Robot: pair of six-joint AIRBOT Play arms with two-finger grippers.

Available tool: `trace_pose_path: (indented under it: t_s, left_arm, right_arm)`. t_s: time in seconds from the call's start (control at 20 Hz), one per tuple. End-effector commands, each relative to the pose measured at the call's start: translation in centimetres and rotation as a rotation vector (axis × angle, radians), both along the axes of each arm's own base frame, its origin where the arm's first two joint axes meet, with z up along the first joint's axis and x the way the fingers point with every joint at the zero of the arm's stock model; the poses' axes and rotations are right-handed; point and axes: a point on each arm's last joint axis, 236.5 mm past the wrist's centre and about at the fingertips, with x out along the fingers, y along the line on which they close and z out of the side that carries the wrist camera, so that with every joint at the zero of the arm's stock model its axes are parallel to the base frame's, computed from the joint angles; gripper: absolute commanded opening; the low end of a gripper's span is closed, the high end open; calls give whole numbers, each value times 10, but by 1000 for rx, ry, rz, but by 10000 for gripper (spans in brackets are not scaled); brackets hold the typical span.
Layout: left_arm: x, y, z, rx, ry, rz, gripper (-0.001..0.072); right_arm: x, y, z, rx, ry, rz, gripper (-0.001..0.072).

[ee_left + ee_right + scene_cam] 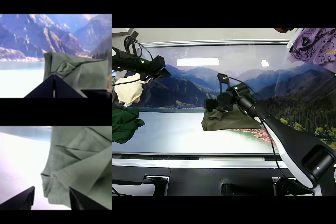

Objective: Fold the clothes and pants, and hang the long-sleeved shirts on hangers.

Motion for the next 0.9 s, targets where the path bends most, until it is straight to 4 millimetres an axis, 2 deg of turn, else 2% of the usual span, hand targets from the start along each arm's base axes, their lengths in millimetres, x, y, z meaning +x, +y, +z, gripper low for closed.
trace_pose_path:
  t_s: [0.0,0.05,0.1,0.15,0.2,0.3,0.4,0.5,0.55,0.6,0.75,0.85]
  left_arm:
    - [1,3,-2,16,-3,-3,14]
    - [1,3,-2,17,-4,-4,14]
    - [1,3,-2,17,-4,-4,14]
    - [1,4,-2,20,-7,-8,14]
    - [1,4,-1,24,-11,-15,14]
    - [1,7,-1,24,-12,-11,14]
    - [2,11,-1,25,-12,-1,14]
    - [3,18,-1,24,-11,12,14]
    - [4,20,-1,25,-11,17,14]
    - [4,23,-1,24,-11,22,14]
    - [4,26,-1,25,-11,28,14]
    - [4,25,-1,24,-11,27,15]
  right_arm:
    - [14,-3,22,23,-41,12,498]
    - [22,-14,31,23,-40,-6,499]
    - [32,-29,40,18,-34,-31,566]
    - [44,-51,51,17,-31,-58,616]
    - [55,-74,62,22,-35,-68,616]
    - [75,-133,82,47,-40,-99,615]
    - [79,-202,81,33,1,-109,614]
    - [69,-264,61,22,83,-114,613]
    - [60,-288,48,43,129,-118,612]
    - [53,-303,34,81,164,-131,612]
    - [44,-324,-9,238,226,-227,611]
    - [29,-322,-43,253,273,-229,610]
